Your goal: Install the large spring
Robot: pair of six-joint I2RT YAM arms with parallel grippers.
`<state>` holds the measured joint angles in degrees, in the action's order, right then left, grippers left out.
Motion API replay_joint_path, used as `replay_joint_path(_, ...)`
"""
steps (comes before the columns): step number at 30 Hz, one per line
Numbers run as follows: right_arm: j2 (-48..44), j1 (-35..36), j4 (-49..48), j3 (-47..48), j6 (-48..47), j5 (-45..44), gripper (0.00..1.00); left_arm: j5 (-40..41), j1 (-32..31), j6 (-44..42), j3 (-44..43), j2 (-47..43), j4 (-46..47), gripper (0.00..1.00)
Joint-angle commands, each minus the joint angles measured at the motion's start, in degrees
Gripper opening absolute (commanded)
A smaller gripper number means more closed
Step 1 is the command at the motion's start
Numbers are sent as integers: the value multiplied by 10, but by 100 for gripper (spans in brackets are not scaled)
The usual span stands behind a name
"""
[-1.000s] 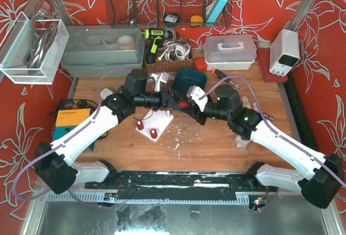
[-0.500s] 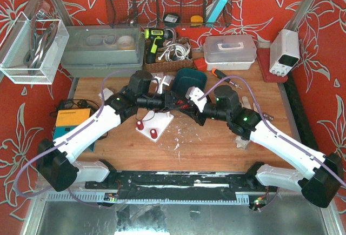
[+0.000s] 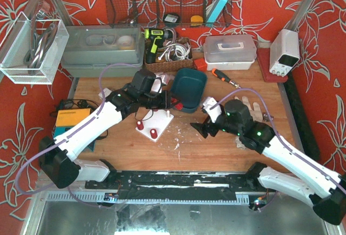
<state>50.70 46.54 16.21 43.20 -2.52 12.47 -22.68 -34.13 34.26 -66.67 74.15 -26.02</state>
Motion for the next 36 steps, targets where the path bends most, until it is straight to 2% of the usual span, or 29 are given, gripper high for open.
replay_joint_path(1,-77,2,65,-36,103,-119,99,157,-2,-91,8,-9,-35,6)
replay_joint_path(5,-115,2,127,-38,187,-208,99,228,-4,-119,27,-6,-33,6)
replay_joint_path(9,-108,2,208,-10,252,-263,99,282,-8,-145,49,-5,-11,5)
replay_joint_path(16,-74,2,291,17,287,-273,99,278,-18,-166,114,-5,85,5)
replay_joint_path(29,-166,2,286,-26,323,-306,99,275,-34,-191,124,45,118,5)
replay_joint_path(36,-170,2,290,-19,315,-313,99,271,-35,-197,128,67,136,6)
